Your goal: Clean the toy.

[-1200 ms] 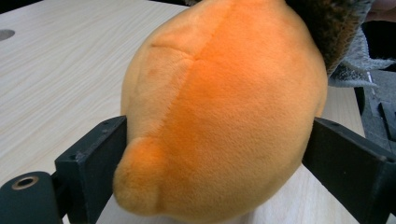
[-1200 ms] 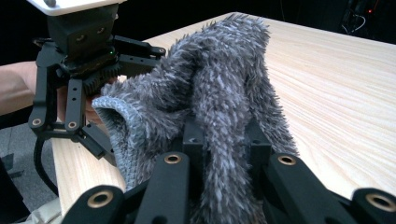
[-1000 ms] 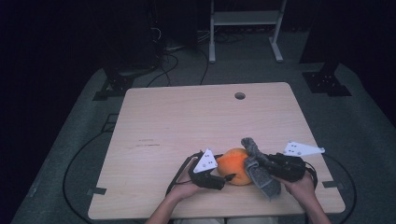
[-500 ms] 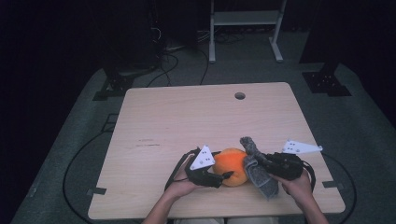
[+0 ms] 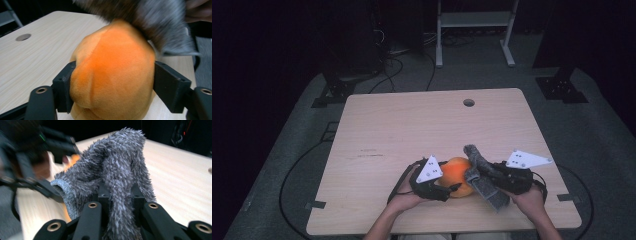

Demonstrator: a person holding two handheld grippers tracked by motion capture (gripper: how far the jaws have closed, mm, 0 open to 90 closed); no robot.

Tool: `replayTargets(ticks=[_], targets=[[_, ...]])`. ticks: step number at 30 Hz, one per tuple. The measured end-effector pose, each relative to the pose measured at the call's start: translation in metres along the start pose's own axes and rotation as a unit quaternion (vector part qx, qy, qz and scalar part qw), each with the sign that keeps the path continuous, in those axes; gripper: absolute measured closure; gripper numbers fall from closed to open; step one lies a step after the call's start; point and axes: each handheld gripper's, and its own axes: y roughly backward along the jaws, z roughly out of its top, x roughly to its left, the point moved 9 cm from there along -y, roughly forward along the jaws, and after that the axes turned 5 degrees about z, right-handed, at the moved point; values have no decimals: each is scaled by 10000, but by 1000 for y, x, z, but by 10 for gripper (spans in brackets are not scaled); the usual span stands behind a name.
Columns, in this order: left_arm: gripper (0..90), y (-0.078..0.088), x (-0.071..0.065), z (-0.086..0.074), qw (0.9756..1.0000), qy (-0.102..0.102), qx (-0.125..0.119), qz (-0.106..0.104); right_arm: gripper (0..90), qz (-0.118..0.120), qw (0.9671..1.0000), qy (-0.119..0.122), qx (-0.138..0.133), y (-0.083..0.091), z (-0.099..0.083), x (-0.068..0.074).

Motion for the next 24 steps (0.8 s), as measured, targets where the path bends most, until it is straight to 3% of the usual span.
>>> replayTargets(ticks=[2,4,6,8,10,14,17,20,22,24], targets=[[231,3,1,-1,9997,12,-183,-150,757,72,9996,-264,-37,2,-7,-6],[196,6,6,-1,9990,260,-291,-224,756,51,9992,-387,-52,5,-10,-10],[138,0,10,-6,9988,398,-165,-221,756,75,9993,-348,-59,5,-10,-10],[114,-8,8,-13,9989,389,51,-275,754,64,9995,-311,-70,3,-9,-9],[160,-12,5,-15,9995,264,-7,-163,754,-21,9996,-266,-20,1,-9,-11],[304,-10,6,-9,9996,264,-55,34,758,-259,9995,-180,-4,5,-6,-12],[324,-4,6,0,9994,293,-155,61,759,-193,9998,-22,-107,6,4,0],[325,0,4,2,9997,211,-87,1,758,99,9997,117,-184,1,12,15],[325,-1,7,-4,9999,148,24,80,757,4,9996,272,-53,-3,10,16],[325,-1,10,-7,9995,317,-14,47,757,-104,9997,234,41,-6,2,6]])
